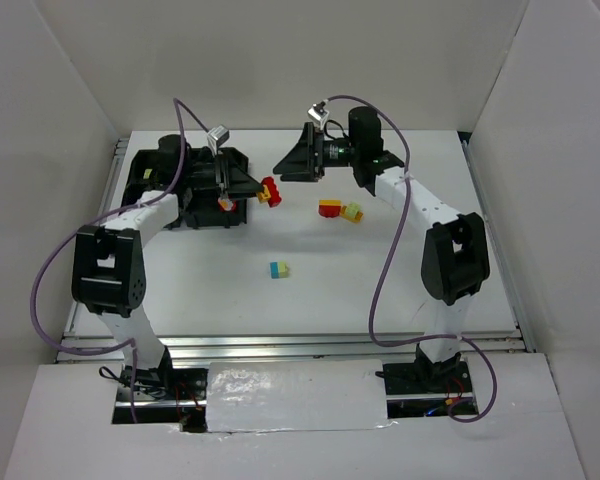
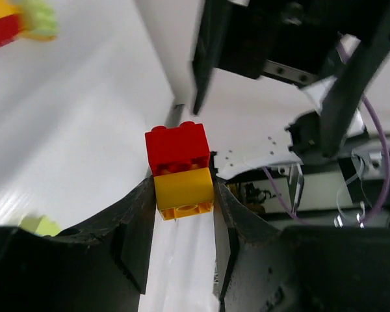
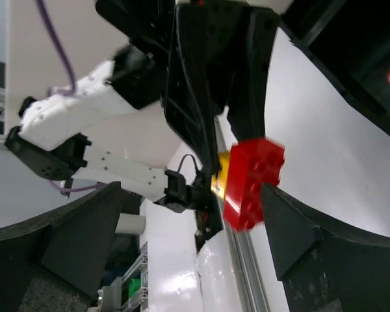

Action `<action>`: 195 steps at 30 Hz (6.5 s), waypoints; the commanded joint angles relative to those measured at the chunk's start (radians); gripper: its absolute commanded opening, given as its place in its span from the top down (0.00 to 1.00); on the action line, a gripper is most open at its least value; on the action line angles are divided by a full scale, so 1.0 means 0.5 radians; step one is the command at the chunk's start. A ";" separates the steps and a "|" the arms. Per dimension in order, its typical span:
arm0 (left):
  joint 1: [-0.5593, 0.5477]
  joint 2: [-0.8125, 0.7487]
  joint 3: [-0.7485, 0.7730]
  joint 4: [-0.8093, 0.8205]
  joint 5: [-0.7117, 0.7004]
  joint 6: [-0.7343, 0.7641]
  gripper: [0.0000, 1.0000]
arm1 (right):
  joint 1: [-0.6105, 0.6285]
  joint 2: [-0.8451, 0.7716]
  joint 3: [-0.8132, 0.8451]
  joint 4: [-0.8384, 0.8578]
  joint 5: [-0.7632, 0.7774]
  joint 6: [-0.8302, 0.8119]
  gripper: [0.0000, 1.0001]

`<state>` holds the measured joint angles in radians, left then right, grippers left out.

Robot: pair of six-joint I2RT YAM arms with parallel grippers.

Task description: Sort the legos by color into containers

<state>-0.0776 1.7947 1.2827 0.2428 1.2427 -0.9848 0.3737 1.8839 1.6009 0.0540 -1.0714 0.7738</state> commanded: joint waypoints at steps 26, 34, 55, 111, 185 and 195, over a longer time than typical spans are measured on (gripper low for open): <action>0.045 0.261 0.054 3.187 0.193 -2.289 1.00 | 0.038 0.055 0.014 0.118 -0.127 0.207 0.19; 0.020 0.255 0.055 3.190 0.205 -2.289 1.00 | 0.078 0.147 0.047 0.511 -0.207 0.608 0.21; 0.149 0.273 0.134 3.193 0.205 -2.283 1.00 | -0.103 0.101 -0.122 0.654 -0.211 0.579 1.00; 0.511 0.445 1.564 -2.476 -2.789 0.896 1.00 | -0.345 -0.129 0.056 -1.225 0.572 -0.673 1.00; 0.229 -1.236 -0.031 -2.099 -2.197 0.899 0.00 | 0.704 1.331 1.520 -0.344 1.649 0.557 0.00; 0.229 -1.187 0.085 -2.191 -2.405 0.899 0.01 | 0.459 0.749 1.069 -0.735 2.154 0.207 0.00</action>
<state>0.0311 1.1957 1.2774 -0.8501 0.0822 -0.5514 0.6876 2.4405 2.1788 -0.2043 -0.1520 0.9615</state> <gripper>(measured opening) 0.994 0.994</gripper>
